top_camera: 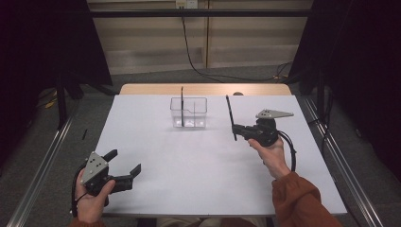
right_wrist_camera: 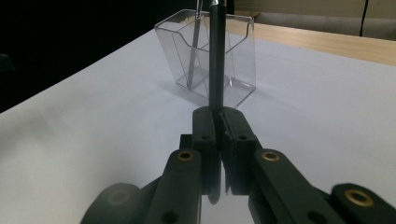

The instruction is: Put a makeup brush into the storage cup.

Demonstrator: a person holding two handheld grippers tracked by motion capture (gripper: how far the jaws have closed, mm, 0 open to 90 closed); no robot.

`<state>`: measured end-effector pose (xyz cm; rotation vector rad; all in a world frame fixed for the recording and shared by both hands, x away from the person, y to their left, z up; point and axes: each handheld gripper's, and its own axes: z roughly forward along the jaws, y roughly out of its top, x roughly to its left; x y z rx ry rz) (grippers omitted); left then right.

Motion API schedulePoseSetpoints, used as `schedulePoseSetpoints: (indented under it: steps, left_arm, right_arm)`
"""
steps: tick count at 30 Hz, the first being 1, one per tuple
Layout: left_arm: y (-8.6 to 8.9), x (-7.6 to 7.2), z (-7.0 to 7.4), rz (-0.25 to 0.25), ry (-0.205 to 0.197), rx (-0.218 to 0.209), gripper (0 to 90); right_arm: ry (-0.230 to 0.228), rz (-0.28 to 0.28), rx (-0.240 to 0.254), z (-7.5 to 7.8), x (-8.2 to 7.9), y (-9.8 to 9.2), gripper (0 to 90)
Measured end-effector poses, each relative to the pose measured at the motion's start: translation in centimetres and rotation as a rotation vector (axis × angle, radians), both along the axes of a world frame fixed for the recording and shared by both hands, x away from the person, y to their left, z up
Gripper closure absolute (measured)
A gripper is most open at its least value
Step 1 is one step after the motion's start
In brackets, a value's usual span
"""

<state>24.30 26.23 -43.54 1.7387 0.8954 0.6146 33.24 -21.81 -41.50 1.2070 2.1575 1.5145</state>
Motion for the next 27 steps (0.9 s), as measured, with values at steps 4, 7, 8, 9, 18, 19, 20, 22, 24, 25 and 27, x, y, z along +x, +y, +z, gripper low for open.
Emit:
schedulePoseSetpoints:
  steps: [4, 7, 8, 9, 18, 19, 20, 22, 24, 25, 27]
  left_arm:
    - [0.0, 0.1, 0.0, -0.001, -0.001, 0.001, 2.4]
    - [-0.1, 0.1, -0.1, -0.001, -0.001, -0.001, 2.4]
    - [-0.1, 0.0, 0.0, -0.002, -0.001, 0.004, 2.4]
    - [-0.1, 0.0, 0.0, -0.002, -0.001, 0.004, 2.4]
    - [-0.2, 0.0, 0.0, -0.005, -0.003, 0.003, 2.3]
    - [-0.2, 0.0, 0.0, -0.003, -0.003, 0.002, 2.3]
    - [-0.2, 0.0, 0.0, -0.004, -0.003, 0.002, 2.3]
    - [-0.2, 0.0, 0.0, -0.009, -0.005, 0.002, 2.3]
    - [-0.3, -0.1, 0.0, -0.015, -0.003, 0.003, 2.3]
    - [-0.3, -0.2, 0.1, -0.019, -0.005, 0.005, 2.3]
    - [-0.5, -0.3, 0.1, -0.027, -0.009, 0.008, 2.4]
  right_arm:
    - [-0.012, 0.014, 0.007, 0.3, -0.6, 0.1, 84.9]
    - [-0.022, 0.031, 0.004, 0.4, -1.0, 0.3, 84.9]
    - [-0.023, 0.033, 0.005, 0.4, -1.2, 0.4, 84.9]
    - [-0.025, 0.035, 0.008, 0.4, -1.4, 0.4, 84.9]
    - [-0.016, 0.056, 0.011, -0.1, -2.5, 0.8, 84.9]
    - [-0.014, 0.06, 0.015, -0.1, -2.6, 0.9, 84.9]
    - [-0.015, 0.062, 0.018, -0.1, -2.7, 1.0, 84.9]
    - [-0.022, 0.073, 0.025, 0.0, -3.0, 1.3, 84.9]
    - [-0.031, 0.09, 0.025, 0.2, -3.4, 1.6, 84.9]
    - [-0.032, 0.094, 0.029, 0.3, -3.6, 1.8, 84.9]
    - [-0.039, 0.107, 0.033, 0.2, -4.1, 2.0, 84.9]
